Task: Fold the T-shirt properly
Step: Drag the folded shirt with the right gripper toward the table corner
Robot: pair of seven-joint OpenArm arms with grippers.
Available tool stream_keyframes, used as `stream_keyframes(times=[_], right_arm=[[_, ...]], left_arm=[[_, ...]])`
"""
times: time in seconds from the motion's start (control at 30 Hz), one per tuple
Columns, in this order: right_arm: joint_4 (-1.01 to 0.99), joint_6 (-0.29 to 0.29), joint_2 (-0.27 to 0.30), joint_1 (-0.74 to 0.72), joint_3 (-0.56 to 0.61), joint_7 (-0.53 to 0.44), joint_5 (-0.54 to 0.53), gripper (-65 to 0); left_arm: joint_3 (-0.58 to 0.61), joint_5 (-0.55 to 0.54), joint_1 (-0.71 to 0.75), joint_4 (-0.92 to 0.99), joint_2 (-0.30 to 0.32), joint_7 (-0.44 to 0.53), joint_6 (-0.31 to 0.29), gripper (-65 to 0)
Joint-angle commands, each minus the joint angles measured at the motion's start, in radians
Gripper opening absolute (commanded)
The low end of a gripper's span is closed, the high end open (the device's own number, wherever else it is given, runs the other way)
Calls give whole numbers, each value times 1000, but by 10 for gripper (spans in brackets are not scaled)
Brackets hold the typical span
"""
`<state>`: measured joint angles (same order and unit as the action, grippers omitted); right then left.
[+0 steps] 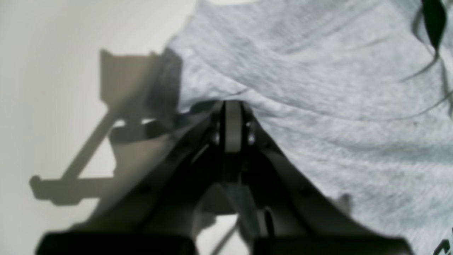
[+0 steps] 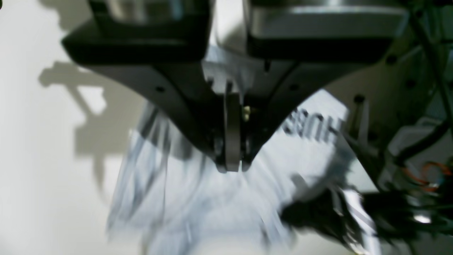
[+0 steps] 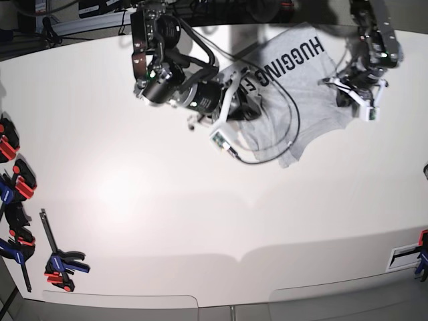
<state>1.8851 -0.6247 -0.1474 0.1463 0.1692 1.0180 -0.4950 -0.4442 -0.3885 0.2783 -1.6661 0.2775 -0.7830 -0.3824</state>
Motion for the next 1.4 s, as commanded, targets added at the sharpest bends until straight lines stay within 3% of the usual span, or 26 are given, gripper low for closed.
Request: stream_keyframes(times=[0.0,0.1,0.2,0.3,0.43,0.67,0.83,0.9,1.03,1.1,1.3,1.37], right_arm=[[23,-32,-10,-12,12,-34,-34,-650],[22,-41,-10,-13,56,-50,-35,-650],[20,-42,-10,-13,135,-75,-9,-650],[2,-21,-10,-13,223,-159,163,-650],[-89,66,-10,-20,306,-269,315,-650],[-403,171,-10,-146,433,-331,343,-650],[-590,204,-10,-245,473,-386,343,-650],[-613,225,-10,-264,472,-376,359,-650],[-620,347,-10,-270,462,-311,509,-650],[-620,376,-10,-264,426,-275,535,-650],[-620,377,-10,-225,159,-257,544,-650],[-619,348,-10,-217,49,-258,544,-650]], left_arm=[[-18,-38,-6,-43,46,24,2,-650],[-81,-149,7,-139,118,22,2,-650],[-187,-185,8,-227,159,-14,2,-650],[-296,-226,32,-265,181,-36,2,-650],[-393,-282,113,-271,183,-34,1,-650],[-425,-294,240,-271,179,-30,1,-650],[-425,-302,256,-271,112,-27,1,-650],[-425,-323,256,-271,78,-27,-11,-650],[-425,-347,256,-271,20,-27,-63,-650],[-425,-346,257,-271,3,-28,-78,-650],[-425,-353,277,-271,-6,-28,-79,-650],[-425,-354,285,-271,-6,-26,-82,-650]])
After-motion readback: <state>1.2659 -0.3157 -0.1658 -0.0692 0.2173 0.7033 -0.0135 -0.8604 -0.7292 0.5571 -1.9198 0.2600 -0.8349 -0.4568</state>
